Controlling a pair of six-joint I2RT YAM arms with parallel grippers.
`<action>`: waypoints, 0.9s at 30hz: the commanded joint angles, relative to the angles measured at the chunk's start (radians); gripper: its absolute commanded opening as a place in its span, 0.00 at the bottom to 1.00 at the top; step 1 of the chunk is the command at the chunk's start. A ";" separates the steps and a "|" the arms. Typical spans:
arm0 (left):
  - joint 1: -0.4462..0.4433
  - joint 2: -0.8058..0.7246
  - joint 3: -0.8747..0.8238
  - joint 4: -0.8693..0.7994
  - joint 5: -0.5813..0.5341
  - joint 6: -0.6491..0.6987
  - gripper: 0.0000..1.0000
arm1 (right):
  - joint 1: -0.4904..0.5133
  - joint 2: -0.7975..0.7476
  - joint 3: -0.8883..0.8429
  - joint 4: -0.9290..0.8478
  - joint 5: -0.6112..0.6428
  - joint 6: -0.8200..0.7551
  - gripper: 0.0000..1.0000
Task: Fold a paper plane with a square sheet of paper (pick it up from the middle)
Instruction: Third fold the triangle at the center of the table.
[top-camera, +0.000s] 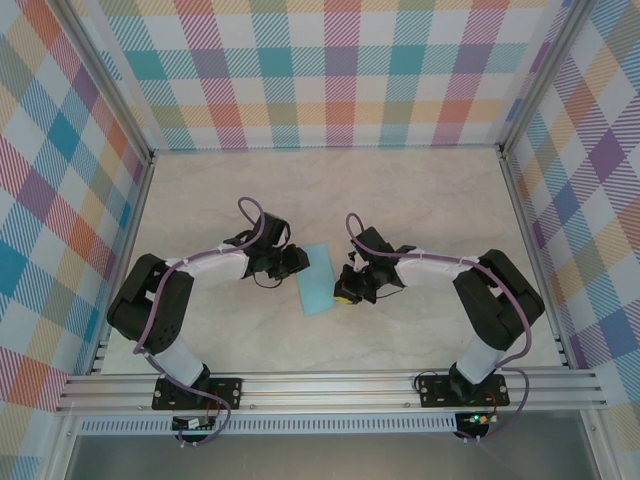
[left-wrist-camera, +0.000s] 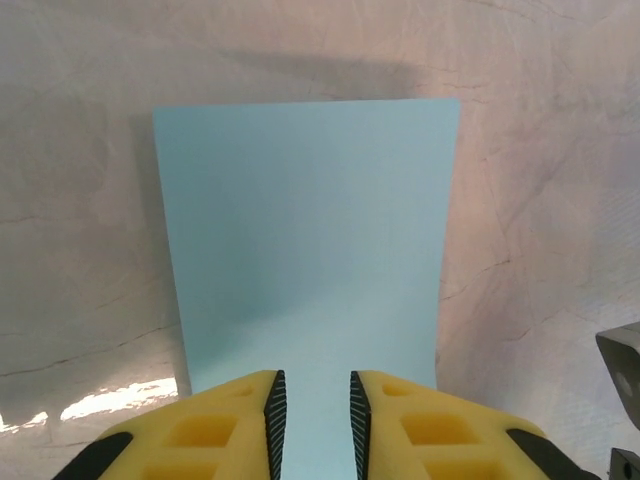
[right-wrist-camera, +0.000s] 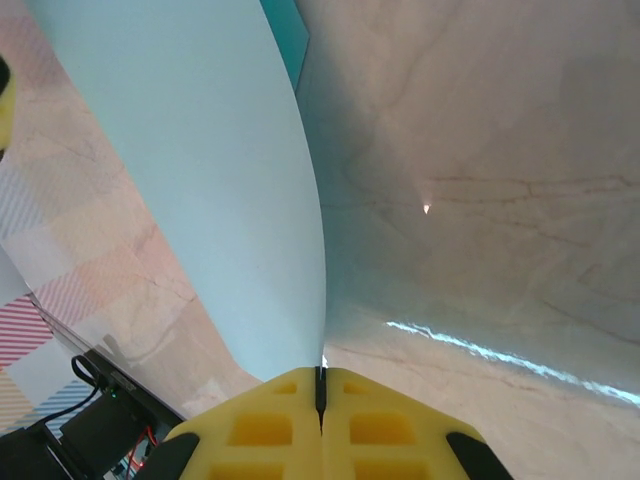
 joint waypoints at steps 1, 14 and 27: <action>0.012 0.016 -0.022 0.018 0.014 0.004 0.25 | 0.004 -0.023 0.023 -0.038 -0.022 -0.024 0.00; 0.014 0.078 -0.008 -0.013 -0.035 0.014 0.21 | 0.006 -0.046 -0.008 0.032 -0.017 0.043 0.15; 0.012 0.097 -0.010 -0.015 -0.041 0.014 0.18 | 0.006 -0.032 0.006 0.140 -0.062 0.063 0.01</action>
